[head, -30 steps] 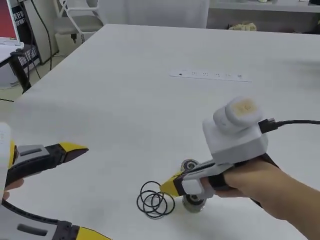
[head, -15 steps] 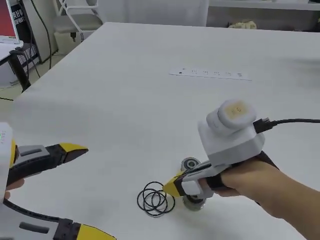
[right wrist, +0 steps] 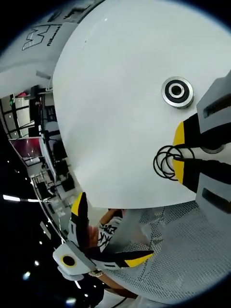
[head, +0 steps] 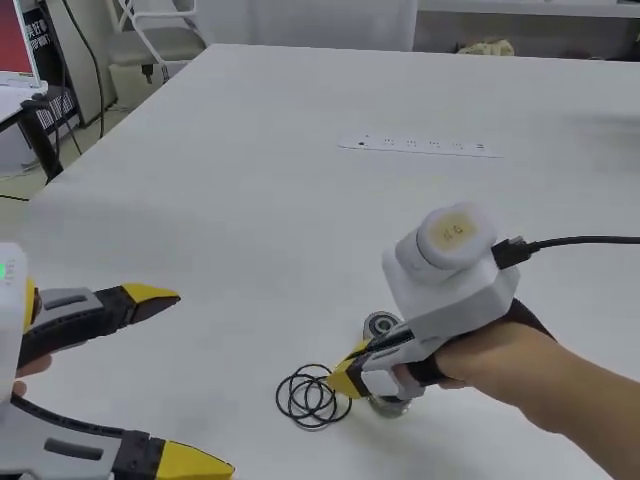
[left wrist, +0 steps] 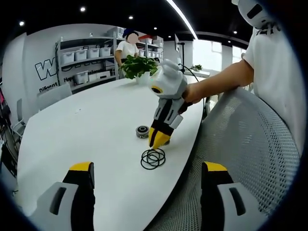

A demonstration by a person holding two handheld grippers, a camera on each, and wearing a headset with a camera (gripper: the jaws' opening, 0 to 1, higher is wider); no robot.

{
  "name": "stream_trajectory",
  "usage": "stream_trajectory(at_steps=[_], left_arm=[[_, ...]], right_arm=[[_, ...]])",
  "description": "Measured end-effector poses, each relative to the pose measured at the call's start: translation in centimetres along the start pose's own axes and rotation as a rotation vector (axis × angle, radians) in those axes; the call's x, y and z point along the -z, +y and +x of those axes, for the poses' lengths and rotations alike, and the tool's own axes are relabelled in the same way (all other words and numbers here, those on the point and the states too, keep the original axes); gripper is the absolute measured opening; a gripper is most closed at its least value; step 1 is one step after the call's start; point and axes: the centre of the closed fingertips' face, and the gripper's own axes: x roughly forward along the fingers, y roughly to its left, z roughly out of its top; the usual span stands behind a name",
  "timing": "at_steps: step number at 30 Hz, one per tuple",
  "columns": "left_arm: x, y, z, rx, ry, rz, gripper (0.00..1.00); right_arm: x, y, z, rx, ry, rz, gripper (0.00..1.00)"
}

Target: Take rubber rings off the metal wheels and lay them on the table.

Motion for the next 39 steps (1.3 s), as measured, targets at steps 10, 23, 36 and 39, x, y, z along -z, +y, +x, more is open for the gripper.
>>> stream_trajectory(at_steps=[10,23,36,39], left_arm=[[-0.2,0.1,0.0,-0.001,-0.01,-0.006,0.89],[-0.2,-0.2,0.0,0.018,-0.005,0.003,0.91],[-0.7,-0.6,0.0,0.051,-0.03,-0.013,0.99],[-0.9,-0.5,-0.1,0.051,-0.04,-0.013,0.99]], right_arm=[[-1.2,-0.5,-1.2,0.02,-0.041,-0.003,0.08],[-4.5,-0.9,-4.8,0.056,-0.147,-0.068,0.19],[-4.8,0.4,-10.3,0.058,-0.24,-0.186,0.52],[-3.8,0.6,-11.0,0.067,-0.259,-0.197,0.61]])
